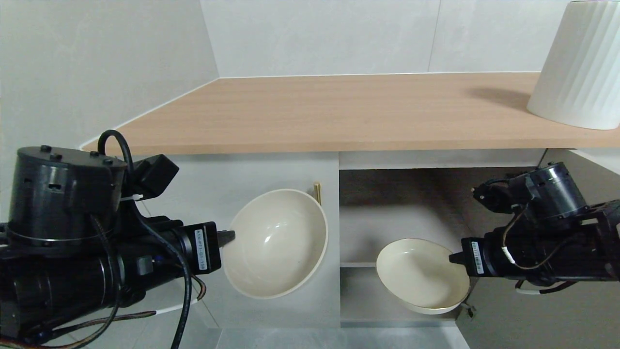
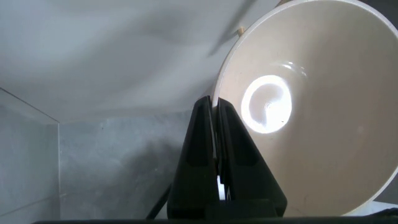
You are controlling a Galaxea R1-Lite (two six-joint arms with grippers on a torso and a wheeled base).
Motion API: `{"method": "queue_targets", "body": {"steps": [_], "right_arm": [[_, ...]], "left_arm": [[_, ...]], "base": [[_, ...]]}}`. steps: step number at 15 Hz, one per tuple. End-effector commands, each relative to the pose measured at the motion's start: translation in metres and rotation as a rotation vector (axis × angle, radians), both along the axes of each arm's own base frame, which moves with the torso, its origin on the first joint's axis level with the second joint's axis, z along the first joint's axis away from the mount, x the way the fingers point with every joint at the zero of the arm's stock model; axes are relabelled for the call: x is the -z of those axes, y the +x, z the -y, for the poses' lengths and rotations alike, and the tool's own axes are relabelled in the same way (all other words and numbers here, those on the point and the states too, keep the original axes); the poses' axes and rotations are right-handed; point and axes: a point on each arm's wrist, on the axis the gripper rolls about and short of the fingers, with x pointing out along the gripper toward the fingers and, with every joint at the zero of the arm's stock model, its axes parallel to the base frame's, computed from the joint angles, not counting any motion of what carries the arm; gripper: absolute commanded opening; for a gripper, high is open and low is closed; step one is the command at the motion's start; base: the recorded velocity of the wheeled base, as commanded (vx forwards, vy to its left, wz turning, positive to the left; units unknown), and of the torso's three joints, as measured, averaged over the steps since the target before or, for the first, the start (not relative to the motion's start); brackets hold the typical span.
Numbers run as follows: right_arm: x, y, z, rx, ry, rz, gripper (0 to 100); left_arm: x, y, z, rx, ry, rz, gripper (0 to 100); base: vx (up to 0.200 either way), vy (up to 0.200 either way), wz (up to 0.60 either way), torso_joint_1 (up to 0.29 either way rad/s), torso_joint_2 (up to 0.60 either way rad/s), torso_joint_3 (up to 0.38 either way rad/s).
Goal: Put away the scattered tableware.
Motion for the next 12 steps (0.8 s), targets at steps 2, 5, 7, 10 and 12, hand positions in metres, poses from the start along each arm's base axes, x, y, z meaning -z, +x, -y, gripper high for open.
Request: {"method": "queue_targets", "body": {"steps": [2,5,7,10,12], "right_arm": [[0.043,0.03,-0.011,0.019,-0.042,-0.084,0],[0.085,0.058,-0.017,0.068,-0.074,-0.099,0],[0.11,0.074,-0.019,0.107,-0.096,-0.075,0],[0.139,0.104,-0.016,0.182,-0.063,0.032,0],[0.148,0.119,-0.014,0.238,-0.079,0.061,0]], "left_arm": [[0.002,0.002,0.001,-0.001,0.005,-0.008,0],[0.003,0.002,0.001,-0.001,0.006,-0.01,0],[0.004,0.003,0.002,-0.001,0.009,-0.014,0],[0.006,0.004,0.003,0.001,0.014,-0.022,0],[0.008,0.005,0.004,0.004,0.018,-0.028,0]], "base": [[0.0,0.0,0.0,0.0,0.0,0.0],[0.0,0.0,0.0,0.0,0.0,0.0],[0.0,0.0,0.0,0.0,0.0,0.0],[0.0,0.0,0.0,0.0,0.0,0.0],[0.0,0.0,0.0,0.0,0.0,0.0]]}}
